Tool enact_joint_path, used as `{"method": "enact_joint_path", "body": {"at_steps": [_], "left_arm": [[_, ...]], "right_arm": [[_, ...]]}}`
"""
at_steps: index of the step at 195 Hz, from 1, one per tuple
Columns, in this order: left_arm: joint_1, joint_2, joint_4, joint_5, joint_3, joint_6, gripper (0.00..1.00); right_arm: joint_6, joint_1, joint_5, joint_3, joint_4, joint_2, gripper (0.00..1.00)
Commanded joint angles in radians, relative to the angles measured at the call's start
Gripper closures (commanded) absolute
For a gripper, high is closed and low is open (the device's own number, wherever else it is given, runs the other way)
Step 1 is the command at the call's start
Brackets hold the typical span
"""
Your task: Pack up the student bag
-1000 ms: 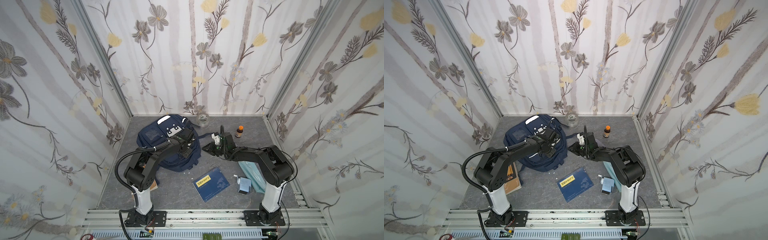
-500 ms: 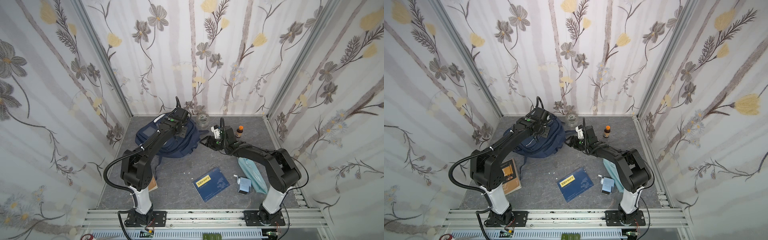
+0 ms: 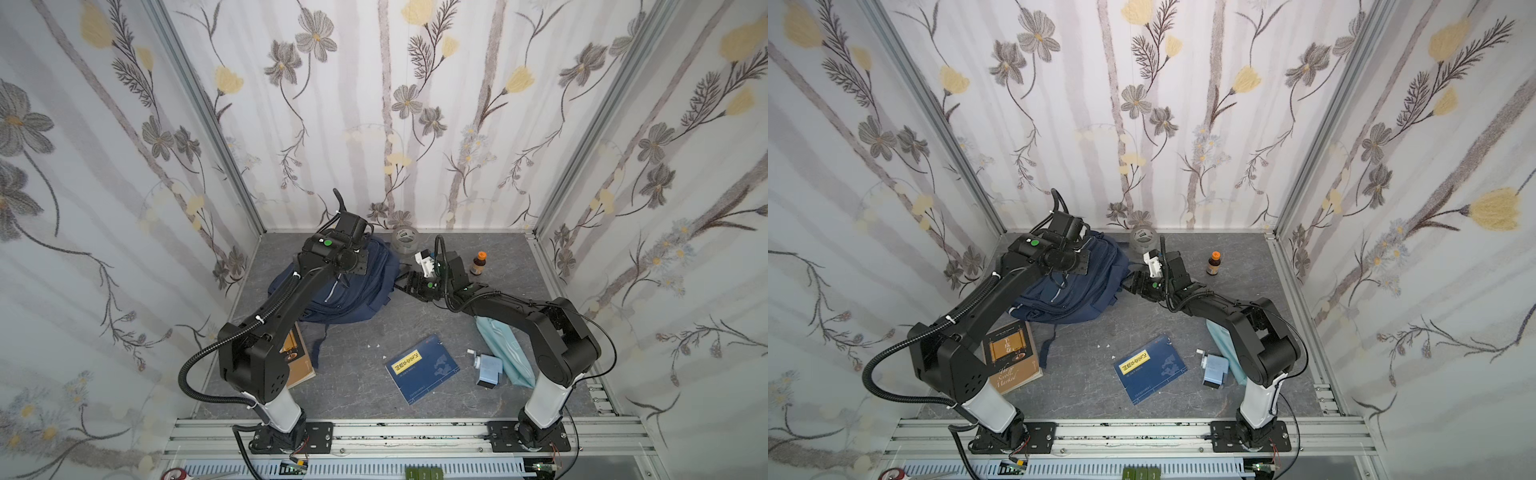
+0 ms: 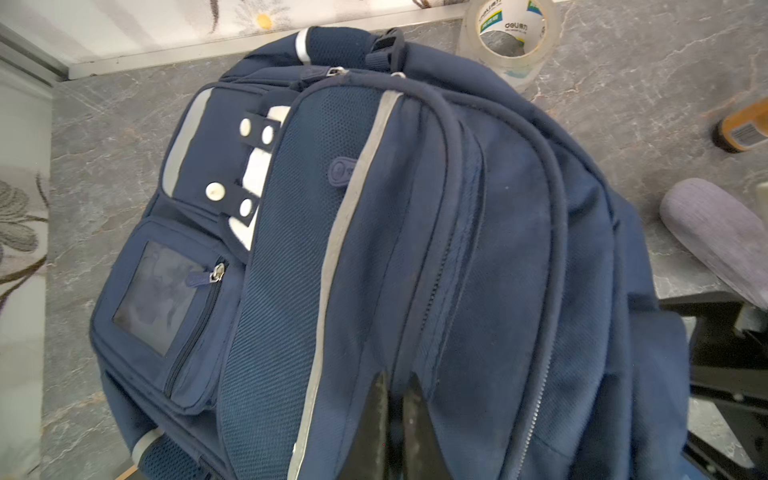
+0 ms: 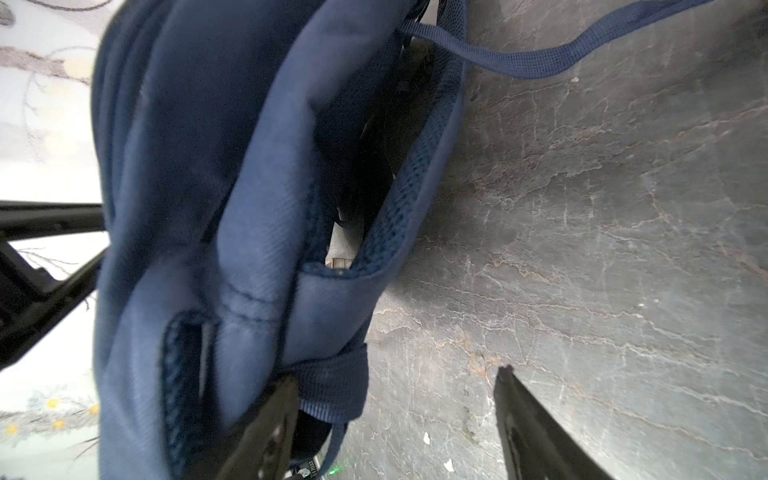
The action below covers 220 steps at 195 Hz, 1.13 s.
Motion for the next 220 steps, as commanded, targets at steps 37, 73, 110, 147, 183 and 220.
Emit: {"method": "enact_joint_path", "body": {"at_steps": [37, 73, 110, 147, 183, 220], "left_arm": [[0.000, -0.218, 0.314, 0.161, -0.266, 0.159, 1.00], [0.000, -0.329, 0.436, 0.247, -0.382, 0.293, 1.00], [0.000, -0.356, 0.477, 0.287, -0.403, 0.364, 1.00], [0.002, -0.406, 0.572, 0.321, -0.452, 0.396, 1.00], [0.002, -0.420, 0.568, 0.385, -0.481, 0.415, 1.00], [0.002, -0.392, 0.451, 0.265, -0.442, 0.375, 0.44]], "right_arm": [[0.119, -0.059, -0.027, -0.106, 0.130, -0.046, 0.28], [0.054, -0.137, -0.060, -0.125, 0.060, -0.092, 0.28], [0.038, -0.134, -0.134, -0.050, 0.055, -0.082, 0.27], [0.177, -0.124, -0.167, -0.095, 0.224, -0.043, 0.28], [0.348, -0.099, -0.238, -0.122, 0.481, 0.000, 0.52], [0.412, -0.083, -0.185, -0.166, 0.643, -0.045, 0.97]]}}
